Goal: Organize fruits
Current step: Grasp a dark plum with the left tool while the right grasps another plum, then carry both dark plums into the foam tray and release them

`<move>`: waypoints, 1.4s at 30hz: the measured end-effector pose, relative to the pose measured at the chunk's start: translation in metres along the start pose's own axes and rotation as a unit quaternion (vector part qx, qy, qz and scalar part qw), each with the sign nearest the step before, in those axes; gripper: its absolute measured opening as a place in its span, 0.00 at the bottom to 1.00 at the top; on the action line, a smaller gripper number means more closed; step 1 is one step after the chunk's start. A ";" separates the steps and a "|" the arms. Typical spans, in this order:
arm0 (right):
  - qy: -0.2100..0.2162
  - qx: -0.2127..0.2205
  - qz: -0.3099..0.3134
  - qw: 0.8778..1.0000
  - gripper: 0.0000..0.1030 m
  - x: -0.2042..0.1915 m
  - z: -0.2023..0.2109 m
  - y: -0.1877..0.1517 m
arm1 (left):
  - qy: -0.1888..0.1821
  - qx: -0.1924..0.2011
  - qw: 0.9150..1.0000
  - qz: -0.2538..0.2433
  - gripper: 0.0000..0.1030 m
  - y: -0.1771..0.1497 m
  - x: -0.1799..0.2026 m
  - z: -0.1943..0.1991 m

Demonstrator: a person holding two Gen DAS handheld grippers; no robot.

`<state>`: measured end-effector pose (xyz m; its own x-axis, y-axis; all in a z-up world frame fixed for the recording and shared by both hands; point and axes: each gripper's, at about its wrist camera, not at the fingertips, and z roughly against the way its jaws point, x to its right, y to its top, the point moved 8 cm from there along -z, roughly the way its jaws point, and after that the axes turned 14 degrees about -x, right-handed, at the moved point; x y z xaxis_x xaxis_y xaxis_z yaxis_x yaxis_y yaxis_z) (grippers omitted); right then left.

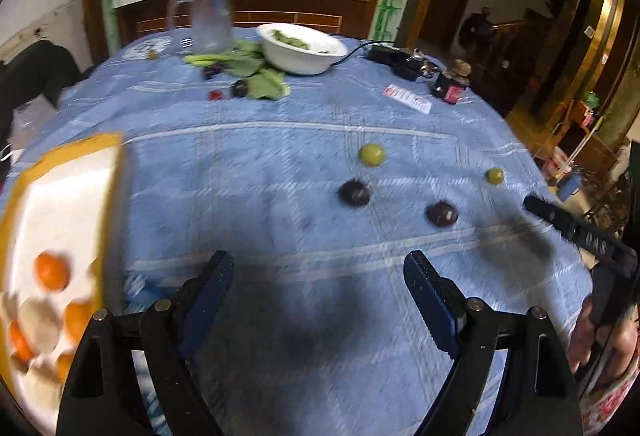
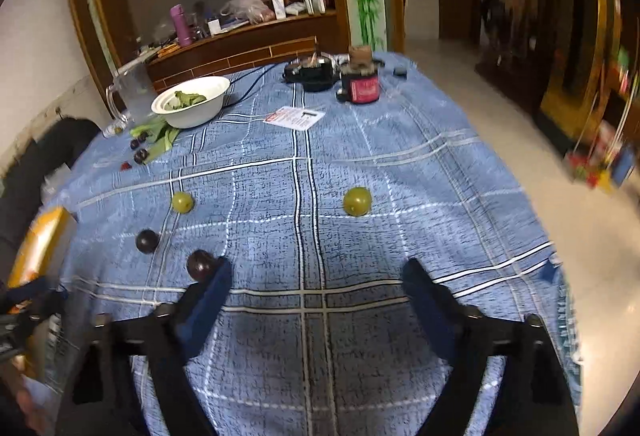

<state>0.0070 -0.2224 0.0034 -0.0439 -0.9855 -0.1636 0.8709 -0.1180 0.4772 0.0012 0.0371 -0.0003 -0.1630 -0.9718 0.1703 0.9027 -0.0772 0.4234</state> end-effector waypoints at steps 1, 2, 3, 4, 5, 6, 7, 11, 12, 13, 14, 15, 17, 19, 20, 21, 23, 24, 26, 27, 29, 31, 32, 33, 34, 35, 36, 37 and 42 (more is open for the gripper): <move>0.022 -0.009 0.000 1.000 0.80 -0.004 -0.005 0.002 | 0.000 0.002 1.000 -0.004 0.83 0.009 0.004 -0.007; 0.036 -0.016 0.004 0.999 0.80 -0.010 -0.009 0.002 | 0.001 0.000 1.000 -0.006 0.82 0.015 0.007 -0.014; 0.049 -0.025 0.011 0.998 0.80 -0.018 -0.015 0.002 | -0.002 -0.002 1.000 -0.010 0.81 0.023 0.011 -0.022; 0.058 -0.035 0.024 0.997 0.80 -0.030 -0.022 0.003 | -0.007 -0.004 1.000 -0.014 0.81 0.027 0.015 -0.029; 0.060 -0.039 0.035 0.997 0.80 -0.039 -0.026 0.002 | -0.011 -0.005 1.000 -0.018 0.81 0.031 0.018 -0.035; 0.060 -0.043 0.049 0.996 0.80 -0.047 -0.032 0.002 | -0.010 -0.007 1.000 -0.020 0.80 0.035 0.019 -0.040; 0.054 -0.046 0.067 0.995 0.80 -0.057 -0.037 0.003 | -0.007 -0.010 1.000 -0.022 0.79 0.038 0.020 -0.047; 0.030 -0.053 0.115 0.992 0.79 -0.080 -0.053 -0.001 | -0.003 -0.011 0.999 -0.044 0.74 0.049 0.028 -0.066; 0.027 -0.055 0.122 0.991 0.78 -0.083 -0.057 -0.002 | -0.003 -0.012 0.999 -0.049 0.71 0.051 0.030 -0.070; 0.026 -0.059 0.128 0.990 0.76 -0.086 -0.061 -0.004 | -0.002 -0.017 0.998 -0.054 0.68 0.052 0.031 -0.076; 0.025 -0.063 0.131 0.989 0.74 -0.087 -0.065 -0.004 | 0.001 -0.025 0.998 -0.057 0.59 0.053 0.032 -0.082; 0.024 -0.067 0.134 0.988 0.68 -0.089 -0.069 -0.005 | 0.002 -0.032 0.998 -0.060 0.45 0.053 0.033 -0.087; 0.017 -0.070 0.141 0.987 0.61 -0.090 -0.075 -0.005 | 0.016 -0.030 0.997 -0.072 0.35 0.051 0.036 -0.092; 0.007 -0.065 0.152 0.986 0.44 -0.094 -0.076 -0.005 | 0.028 -0.030 0.996 -0.079 0.23 0.049 0.038 -0.092; 0.008 -0.064 0.155 0.986 0.40 -0.095 -0.077 -0.005 | 0.027 -0.032 0.996 -0.078 0.22 0.048 0.037 -0.092; 0.013 -0.065 0.156 0.986 0.33 -0.097 -0.077 -0.005 | 0.023 -0.033 0.997 -0.073 0.22 0.047 0.037 -0.090; 0.022 -0.067 0.153 0.986 0.28 -0.099 -0.076 -0.006 | 0.018 -0.030 0.997 -0.067 0.22 0.046 0.035 -0.084; 0.021 -0.068 0.152 0.986 0.28 -0.100 -0.075 -0.006 | 0.017 -0.026 0.997 -0.065 0.22 0.044 0.034 -0.080; 0.028 -0.068 0.149 0.986 0.28 -0.101 -0.072 -0.008 | 0.012 -0.019 0.998 -0.059 0.22 0.040 0.032 -0.068; 0.032 -0.069 0.147 0.986 0.28 -0.102 -0.070 -0.009 | 0.006 -0.016 0.998 -0.052 0.22 0.037 0.030 -0.059; 0.038 -0.066 0.143 0.987 0.28 -0.105 -0.062 -0.011 | -0.006 -0.010 0.999 -0.039 0.22 0.032 0.024 -0.045; 0.048 -0.063 0.140 0.987 0.28 -0.110 -0.054 -0.013 | -0.025 -0.004 1.000 -0.017 0.22 0.024 0.014 -0.025; 0.058 -0.064 0.141 0.986 0.28 -0.113 -0.048 -0.015 | -0.033 0.000 0.999 -0.006 0.22 0.019 0.007 -0.015; 0.064 -0.062 0.141 0.986 0.28 -0.118 -0.042 -0.016 | -0.036 0.007 0.999 0.006 0.22 0.014 -0.002 -0.003; 0.070 -0.058 0.142 0.986 0.28 -0.124 -0.034 -0.017 | -0.036 0.014 0.999 0.014 0.22 0.009 -0.010 0.007; 0.076 -0.056 0.144 0.985 0.28 -0.130 -0.028 -0.018 | -0.034 0.022 0.999 0.026 0.22 0.003 -0.022 0.019; 0.085 -0.053 0.149 0.984 0.28 -0.139 -0.021 -0.019 | -0.032 0.028 0.998 0.037 0.22 -0.003 -0.033 0.029; 0.094 -0.050 0.154 0.982 0.28 -0.149 -0.013 -0.021 | -0.023 0.036 0.998 0.053 0.22 -0.011 -0.050 0.042; 0.146 -0.047 0.190 0.970 0.28 -0.215 0.016 -0.031 | 0.079 0.068 0.988 0.115 0.23 -0.054 -0.135 0.093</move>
<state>-0.0183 -0.0085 0.0372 0.4177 -0.8774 -0.2358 0.8385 0.2723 0.4720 -0.0625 0.1927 0.0364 0.1146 -0.9834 0.1404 0.8449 0.1708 0.5069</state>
